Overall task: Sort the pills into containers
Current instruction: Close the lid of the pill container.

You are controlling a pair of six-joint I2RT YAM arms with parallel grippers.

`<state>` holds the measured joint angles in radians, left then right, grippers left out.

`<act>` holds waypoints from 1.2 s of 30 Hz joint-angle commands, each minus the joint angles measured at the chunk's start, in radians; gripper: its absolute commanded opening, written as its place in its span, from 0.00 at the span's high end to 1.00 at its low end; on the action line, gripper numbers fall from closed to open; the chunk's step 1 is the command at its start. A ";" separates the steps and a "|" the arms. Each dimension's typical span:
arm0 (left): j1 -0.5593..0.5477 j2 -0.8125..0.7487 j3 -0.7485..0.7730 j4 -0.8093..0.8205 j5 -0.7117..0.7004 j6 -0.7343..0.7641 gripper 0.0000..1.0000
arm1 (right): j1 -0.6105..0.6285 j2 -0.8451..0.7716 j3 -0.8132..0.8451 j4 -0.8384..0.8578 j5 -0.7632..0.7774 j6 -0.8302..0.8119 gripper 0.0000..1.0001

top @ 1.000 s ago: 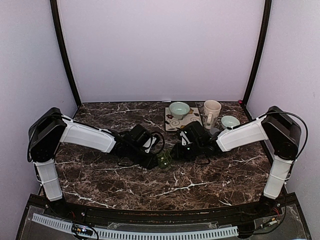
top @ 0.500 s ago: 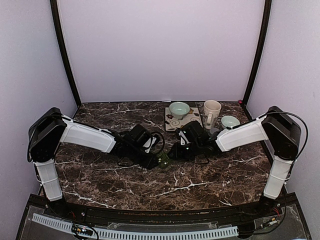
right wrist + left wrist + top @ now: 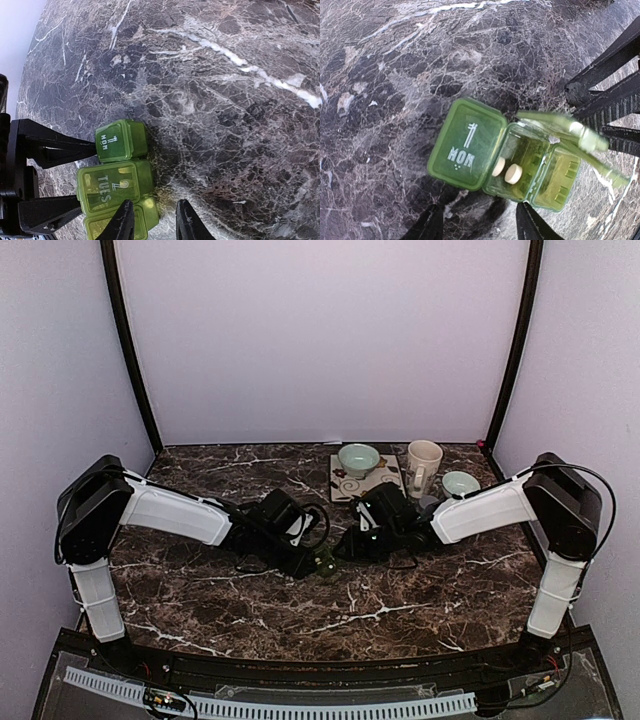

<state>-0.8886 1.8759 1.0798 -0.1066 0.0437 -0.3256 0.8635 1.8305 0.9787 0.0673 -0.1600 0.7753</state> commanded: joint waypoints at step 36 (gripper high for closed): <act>-0.006 0.019 0.011 -0.068 -0.042 0.013 0.47 | 0.037 0.000 0.055 0.005 -0.035 -0.044 0.70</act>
<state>-0.8932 1.8782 1.0843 -0.1131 0.0242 -0.3244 0.8890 1.8305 1.0046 0.0547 -0.1841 0.7410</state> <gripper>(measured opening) 0.530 0.300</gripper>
